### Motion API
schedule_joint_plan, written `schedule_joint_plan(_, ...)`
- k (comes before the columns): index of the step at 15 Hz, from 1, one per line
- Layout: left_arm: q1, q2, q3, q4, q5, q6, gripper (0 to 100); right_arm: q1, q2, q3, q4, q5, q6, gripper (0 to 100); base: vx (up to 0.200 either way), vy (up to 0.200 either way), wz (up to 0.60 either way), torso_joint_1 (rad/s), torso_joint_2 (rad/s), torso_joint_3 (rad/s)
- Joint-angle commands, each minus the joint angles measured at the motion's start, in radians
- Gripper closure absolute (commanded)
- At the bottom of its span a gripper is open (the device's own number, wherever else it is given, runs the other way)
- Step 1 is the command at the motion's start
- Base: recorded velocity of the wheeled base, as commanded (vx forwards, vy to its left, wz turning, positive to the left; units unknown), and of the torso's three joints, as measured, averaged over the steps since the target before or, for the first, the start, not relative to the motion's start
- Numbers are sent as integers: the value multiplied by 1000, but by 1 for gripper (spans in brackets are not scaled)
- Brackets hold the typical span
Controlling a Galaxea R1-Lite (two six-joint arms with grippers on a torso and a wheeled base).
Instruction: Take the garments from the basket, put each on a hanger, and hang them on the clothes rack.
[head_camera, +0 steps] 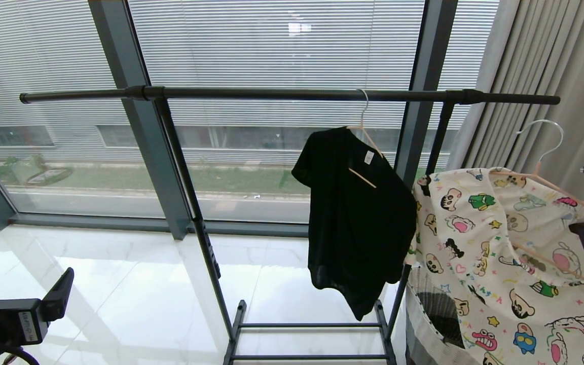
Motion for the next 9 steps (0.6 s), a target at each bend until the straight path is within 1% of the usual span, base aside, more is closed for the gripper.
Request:
schedule_joint_plan(1, 0, 5, -4, 0, 1, 0, 0, 23, 47, -21, -12, -9, 10, 100, 0, 200, 0, 2, -2, 2)
schedule_joint_plan(4, 0, 8, -7, 0, 1, 0, 0, 55, 68, -41, -80, -19, 26, 100, 0, 200, 0, 1, 4, 6)
schedule_joint_plan(9, -2, 8, -9, 0, 1, 1, 0, 58, 74, -82, -81, -19, 26, 100, 0, 200, 0, 3, 4, 3)
